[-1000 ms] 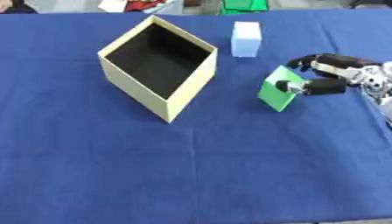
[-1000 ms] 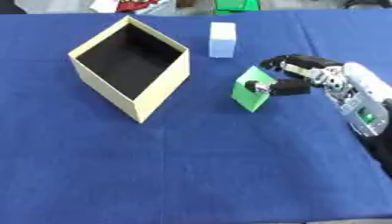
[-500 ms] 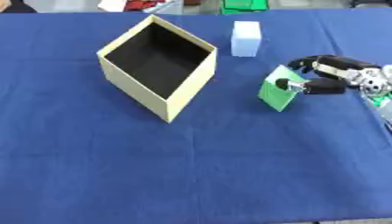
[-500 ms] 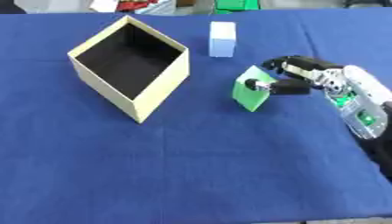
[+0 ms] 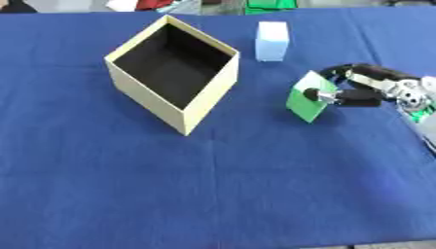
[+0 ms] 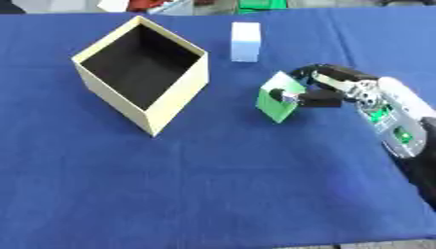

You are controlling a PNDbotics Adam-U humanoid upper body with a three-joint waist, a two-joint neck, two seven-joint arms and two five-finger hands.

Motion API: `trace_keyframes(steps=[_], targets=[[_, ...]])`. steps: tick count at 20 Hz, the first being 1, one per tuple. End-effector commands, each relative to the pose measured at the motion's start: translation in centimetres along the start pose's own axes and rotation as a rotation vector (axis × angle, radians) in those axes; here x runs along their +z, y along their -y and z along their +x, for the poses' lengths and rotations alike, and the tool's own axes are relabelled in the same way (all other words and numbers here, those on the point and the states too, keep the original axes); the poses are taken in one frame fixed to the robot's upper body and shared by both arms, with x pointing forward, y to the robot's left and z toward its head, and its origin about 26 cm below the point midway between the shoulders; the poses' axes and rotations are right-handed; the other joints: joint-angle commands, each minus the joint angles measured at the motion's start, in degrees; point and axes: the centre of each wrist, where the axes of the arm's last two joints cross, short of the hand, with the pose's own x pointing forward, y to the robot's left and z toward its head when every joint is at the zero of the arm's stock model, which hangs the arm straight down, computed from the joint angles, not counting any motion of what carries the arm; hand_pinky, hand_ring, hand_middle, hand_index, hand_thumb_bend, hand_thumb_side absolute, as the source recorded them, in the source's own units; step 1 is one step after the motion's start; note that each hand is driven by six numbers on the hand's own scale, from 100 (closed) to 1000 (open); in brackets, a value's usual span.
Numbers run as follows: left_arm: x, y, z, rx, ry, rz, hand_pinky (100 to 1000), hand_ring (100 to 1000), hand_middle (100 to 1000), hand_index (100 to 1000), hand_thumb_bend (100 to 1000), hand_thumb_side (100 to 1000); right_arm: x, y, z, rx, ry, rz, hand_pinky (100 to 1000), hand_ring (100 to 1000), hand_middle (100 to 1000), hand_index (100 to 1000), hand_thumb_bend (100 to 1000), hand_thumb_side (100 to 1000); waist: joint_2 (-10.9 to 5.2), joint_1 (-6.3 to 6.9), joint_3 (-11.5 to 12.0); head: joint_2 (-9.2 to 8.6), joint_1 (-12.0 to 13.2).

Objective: Pick up objects on the table and place them in the box.

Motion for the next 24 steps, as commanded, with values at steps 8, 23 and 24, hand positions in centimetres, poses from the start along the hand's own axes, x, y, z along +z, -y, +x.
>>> trace_keyframes(steps=[8,23,24], targets=[[-0.55,-0.22,0.72,-0.004,0.032,-0.010,715,623,619,721,171,901,0.42,1.13,0.16,0.037,-0.007,-0.033,912,906,912,1000,469,1000,-0.73,-0.09,-0.05,-0.49,-0.10],[-0.55,-0.21,0.72,-0.005,0.030,-0.030,714,623,620,714,168,899,0.08,0.63,0.77,0.106,-0.015,-0.036,901,892,915,1000,405,1000,-0.49,-0.12,0.23,-0.56,-0.17],[-0.55,-0.21,0.72,-0.005,0.030,-0.030,714,623,620,714,168,899,0.07,0.61,0.80,0.110,-0.015,-0.037,901,892,915,1000,405,1000,-0.49,-0.12,0.25,-0.54,-0.17]])
